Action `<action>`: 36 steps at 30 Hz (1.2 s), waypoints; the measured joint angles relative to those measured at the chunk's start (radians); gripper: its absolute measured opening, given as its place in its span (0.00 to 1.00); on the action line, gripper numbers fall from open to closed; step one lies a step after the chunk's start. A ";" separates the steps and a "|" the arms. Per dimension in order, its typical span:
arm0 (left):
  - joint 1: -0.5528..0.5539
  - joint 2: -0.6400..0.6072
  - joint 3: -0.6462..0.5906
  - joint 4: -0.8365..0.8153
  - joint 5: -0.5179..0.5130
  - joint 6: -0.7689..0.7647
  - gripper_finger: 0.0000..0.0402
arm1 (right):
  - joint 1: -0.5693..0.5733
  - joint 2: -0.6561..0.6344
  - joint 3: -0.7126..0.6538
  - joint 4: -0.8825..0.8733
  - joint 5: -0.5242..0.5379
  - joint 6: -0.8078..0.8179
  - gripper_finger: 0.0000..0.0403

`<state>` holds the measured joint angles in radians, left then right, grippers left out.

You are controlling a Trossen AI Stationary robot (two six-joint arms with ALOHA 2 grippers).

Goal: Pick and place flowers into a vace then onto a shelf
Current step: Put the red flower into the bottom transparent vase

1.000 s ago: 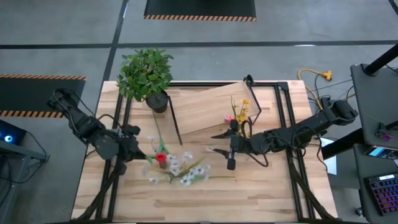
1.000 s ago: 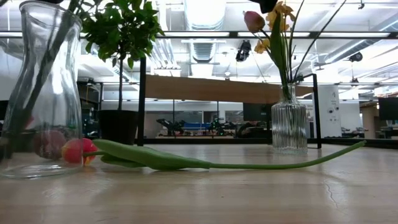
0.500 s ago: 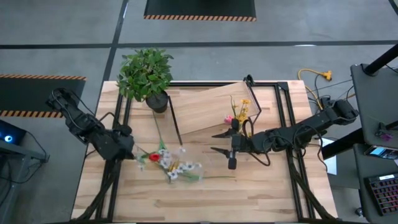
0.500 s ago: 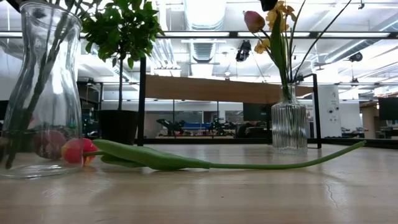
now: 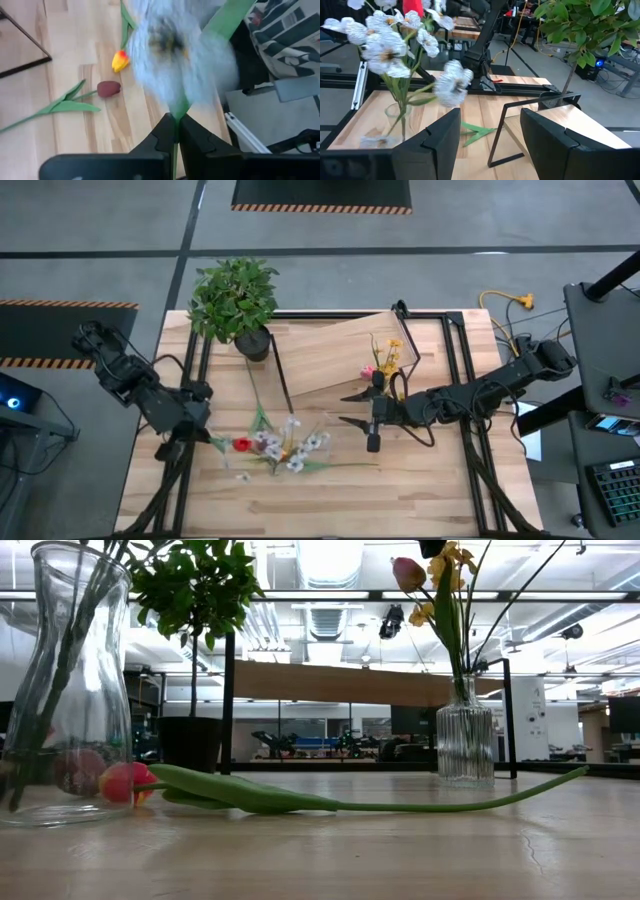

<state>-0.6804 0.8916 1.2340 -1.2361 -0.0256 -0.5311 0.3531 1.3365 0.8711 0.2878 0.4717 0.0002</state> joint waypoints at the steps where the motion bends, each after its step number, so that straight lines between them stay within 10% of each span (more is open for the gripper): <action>1: 0.000 0.009 0.028 -0.020 0.000 0.001 0.00 | 0.000 0.000 0.000 0.000 0.000 0.000 0.49; 21: 0.000 0.131 0.506 -0.158 -0.376 0.248 0.00 | 0.000 0.000 0.000 0.000 0.000 0.000 0.49; 27: 0.000 0.136 0.508 -0.137 -0.403 0.312 0.00 | 0.001 0.000 0.000 0.000 0.000 0.000 0.49; 36: 0.000 0.092 0.255 0.290 -0.739 0.497 0.00 | 0.001 0.000 0.000 0.000 0.000 0.000 0.49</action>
<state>-0.6804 0.9836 1.4890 -0.9460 -0.7649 -0.0337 0.3542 1.3365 0.8711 0.2878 0.4717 0.0002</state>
